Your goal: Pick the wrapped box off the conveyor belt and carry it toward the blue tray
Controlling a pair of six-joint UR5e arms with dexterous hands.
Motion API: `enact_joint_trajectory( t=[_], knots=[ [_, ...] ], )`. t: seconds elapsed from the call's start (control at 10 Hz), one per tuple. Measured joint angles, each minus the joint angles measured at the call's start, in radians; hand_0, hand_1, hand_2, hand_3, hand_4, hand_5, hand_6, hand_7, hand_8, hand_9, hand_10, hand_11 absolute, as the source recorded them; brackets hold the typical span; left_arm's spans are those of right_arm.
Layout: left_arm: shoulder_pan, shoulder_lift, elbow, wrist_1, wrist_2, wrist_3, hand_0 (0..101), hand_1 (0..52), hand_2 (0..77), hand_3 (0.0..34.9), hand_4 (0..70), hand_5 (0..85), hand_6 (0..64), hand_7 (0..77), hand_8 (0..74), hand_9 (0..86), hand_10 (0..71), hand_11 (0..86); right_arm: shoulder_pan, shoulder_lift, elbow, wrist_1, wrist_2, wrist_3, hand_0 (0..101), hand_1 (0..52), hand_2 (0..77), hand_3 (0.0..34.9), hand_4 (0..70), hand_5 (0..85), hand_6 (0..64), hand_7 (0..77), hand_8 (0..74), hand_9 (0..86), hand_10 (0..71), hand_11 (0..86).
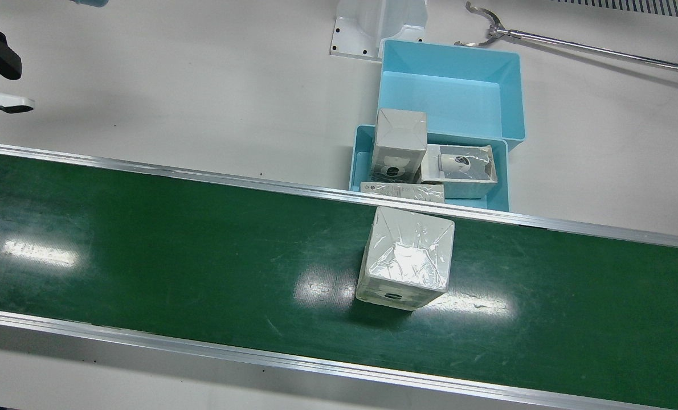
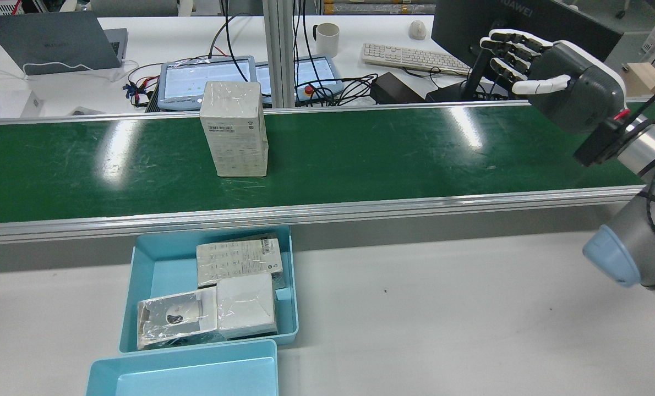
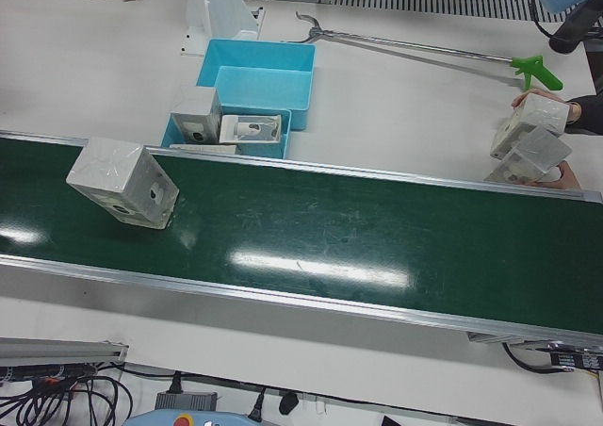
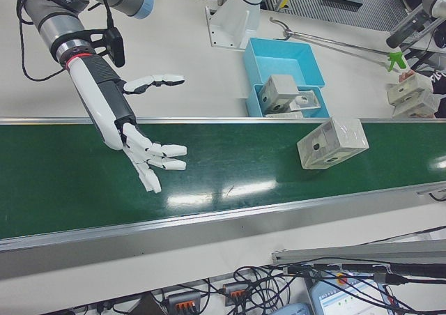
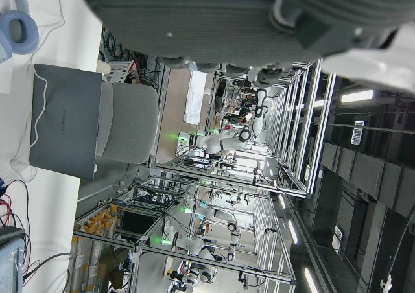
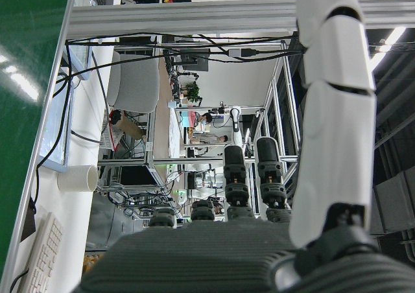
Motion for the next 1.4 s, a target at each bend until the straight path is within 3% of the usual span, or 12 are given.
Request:
enact_joint_trajectory(
  t=[0.5,0.7,1.0,1.4],
  knots=[
    [0.000,0.000,0.000,0.000,0.000,0.000,0,0.0,1.1,0.0,0.0,1.1,0.0,0.5,0.5,0.0,0.0,0.0,-0.010,0.009,-0.048,0.001,0.003,-0.011,48,14.7,16.9,6.8,15.3,24.5,6.0,22.9,0.5,6.0,0.5,2.7],
    [0.000,0.000,0.000,0.000,0.000,0.000,0,0.0,1.1,0.0,0.0,1.1,0.0,0.5,0.5,0.0,0.5,0.0,-0.011,0.009,-0.052,0.002,0.001,-0.010,48,12.5,15.3,6.7,15.3,25.6,6.0,22.9,0.5,6.0,0.5,2.7],
    [0.000,0.000,0.000,0.000,0.000,0.000,0,0.0,1.1,0.0,0.0,1.1,0.0,0.5,0.5,0.0,0.0,0.0,-0.011,0.007,-0.053,0.001,-0.001,-0.013,48,14.2,14.7,7.4,14.2,25.6,6.0,22.9,0.0,6.0,0.5,2.2],
    [0.000,0.000,0.000,0.000,0.000,0.000,0,0.0,1.1,0.0,0.0,1.1,0.0,0.5,0.5,0.0,0.0,0.0,-0.017,0.006,-0.059,-0.002,0.001,-0.021,47,12.0,14.2,7.5,14.7,25.6,6.0,22.9,0.5,6.0,0.0,2.2]
  ],
)
